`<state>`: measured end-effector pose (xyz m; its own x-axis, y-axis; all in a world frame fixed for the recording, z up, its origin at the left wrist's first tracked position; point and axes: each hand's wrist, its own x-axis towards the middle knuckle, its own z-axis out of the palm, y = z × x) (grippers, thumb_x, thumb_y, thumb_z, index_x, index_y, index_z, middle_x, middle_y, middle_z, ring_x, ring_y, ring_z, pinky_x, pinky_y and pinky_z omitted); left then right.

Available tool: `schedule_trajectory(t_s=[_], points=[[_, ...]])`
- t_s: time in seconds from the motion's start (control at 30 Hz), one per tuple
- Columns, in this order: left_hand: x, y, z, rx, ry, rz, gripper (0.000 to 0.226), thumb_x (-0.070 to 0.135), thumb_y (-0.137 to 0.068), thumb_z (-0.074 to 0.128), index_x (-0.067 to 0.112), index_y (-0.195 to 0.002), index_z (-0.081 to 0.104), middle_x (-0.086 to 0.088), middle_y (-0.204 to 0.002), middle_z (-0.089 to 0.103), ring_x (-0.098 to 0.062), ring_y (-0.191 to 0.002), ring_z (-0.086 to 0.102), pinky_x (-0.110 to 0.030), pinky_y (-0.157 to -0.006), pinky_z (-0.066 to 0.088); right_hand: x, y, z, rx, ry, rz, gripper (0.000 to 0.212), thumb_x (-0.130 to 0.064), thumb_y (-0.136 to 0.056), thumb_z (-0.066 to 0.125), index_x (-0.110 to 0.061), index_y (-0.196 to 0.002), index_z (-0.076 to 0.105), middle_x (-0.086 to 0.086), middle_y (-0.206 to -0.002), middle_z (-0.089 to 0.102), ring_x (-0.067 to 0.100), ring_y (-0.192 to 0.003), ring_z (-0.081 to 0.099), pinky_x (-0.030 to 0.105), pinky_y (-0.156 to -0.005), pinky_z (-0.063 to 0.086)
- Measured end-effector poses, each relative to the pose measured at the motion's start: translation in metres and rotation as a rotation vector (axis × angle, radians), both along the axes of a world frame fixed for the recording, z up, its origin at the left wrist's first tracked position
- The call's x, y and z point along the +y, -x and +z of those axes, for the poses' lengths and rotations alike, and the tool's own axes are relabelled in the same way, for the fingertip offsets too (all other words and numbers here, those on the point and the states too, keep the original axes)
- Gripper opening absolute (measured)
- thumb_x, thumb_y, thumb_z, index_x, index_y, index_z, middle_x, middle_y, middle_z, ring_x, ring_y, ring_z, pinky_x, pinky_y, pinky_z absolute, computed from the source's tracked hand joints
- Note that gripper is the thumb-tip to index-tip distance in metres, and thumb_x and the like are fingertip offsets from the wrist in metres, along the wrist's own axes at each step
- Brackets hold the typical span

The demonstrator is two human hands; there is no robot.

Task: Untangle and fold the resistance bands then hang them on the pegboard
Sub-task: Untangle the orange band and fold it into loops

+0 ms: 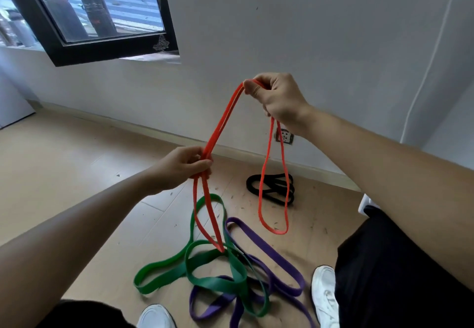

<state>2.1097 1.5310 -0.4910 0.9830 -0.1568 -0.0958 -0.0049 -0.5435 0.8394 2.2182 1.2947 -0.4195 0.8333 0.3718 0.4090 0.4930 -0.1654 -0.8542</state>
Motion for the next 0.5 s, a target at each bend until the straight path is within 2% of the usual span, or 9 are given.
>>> schedule_trajectory(t_s=[0.1, 0.17, 0.27, 0.4, 0.5], points=[[0.003, 0.001, -0.003, -0.008, 0.049, 0.045, 0.016, 0.014, -0.1, 0.054, 0.009, -0.11, 0.067, -0.015, -0.095, 0.073, -0.028, -0.094, 0.073, -0.038, -0.087, 0.061, -0.007, -0.007, -0.002, 0.062, 0.036, 0.044, 0.029, -0.021, -0.097, 0.067, 0.007, -0.097, 0.068, 0.003, -0.066, 0.054, 0.01, -0.055, 0.052, 0.026, -0.052, 0.049], [0.005, 0.0, 0.002, -0.056, 0.105, 0.101, 0.018, 0.015, -0.101, 0.054, 0.011, -0.111, 0.068, -0.012, -0.092, 0.073, -0.028, -0.093, 0.073, -0.034, -0.084, 0.061, -0.014, -0.011, -0.003, 0.129, 0.148, 0.151, 0.021, -0.019, -0.093, 0.072, 0.001, -0.097, 0.069, 0.003, -0.073, 0.06, 0.01, -0.061, 0.059, 0.025, -0.059, 0.054], [0.008, -0.001, 0.01, -0.127, 0.149, 0.149, 0.021, 0.016, -0.102, 0.052, 0.012, -0.114, 0.068, -0.012, -0.09, 0.072, -0.028, -0.093, 0.073, -0.03, -0.083, 0.06, -0.018, -0.012, -0.008, 0.231, 0.342, 0.293, 0.022, -0.015, -0.088, 0.076, 0.001, -0.101, 0.069, 0.007, -0.08, 0.065, 0.014, -0.068, 0.064, 0.025, -0.066, 0.056], [0.003, -0.003, 0.017, -0.168, 0.146, 0.132, 0.022, 0.017, -0.102, 0.052, 0.012, -0.116, 0.068, -0.011, -0.09, 0.071, -0.027, -0.092, 0.073, -0.032, -0.084, 0.059, -0.011, -0.006, -0.011, 0.252, 0.458, 0.411, 0.019, -0.019, -0.092, 0.072, -0.002, -0.101, 0.07, 0.004, -0.077, 0.063, 0.015, -0.067, 0.06, 0.025, -0.063, 0.054], [-0.002, -0.004, 0.02, -0.187, 0.176, 0.141, 0.021, 0.016, -0.102, 0.053, 0.012, -0.115, 0.068, -0.009, -0.089, 0.071, -0.026, -0.09, 0.073, -0.03, -0.081, 0.06, -0.007, -0.002, -0.006, 0.207, 0.371, 0.426, 0.021, -0.022, -0.095, 0.067, -0.002, -0.101, 0.07, -0.004, -0.065, 0.056, 0.01, -0.056, 0.05, 0.023, -0.055, 0.046]])
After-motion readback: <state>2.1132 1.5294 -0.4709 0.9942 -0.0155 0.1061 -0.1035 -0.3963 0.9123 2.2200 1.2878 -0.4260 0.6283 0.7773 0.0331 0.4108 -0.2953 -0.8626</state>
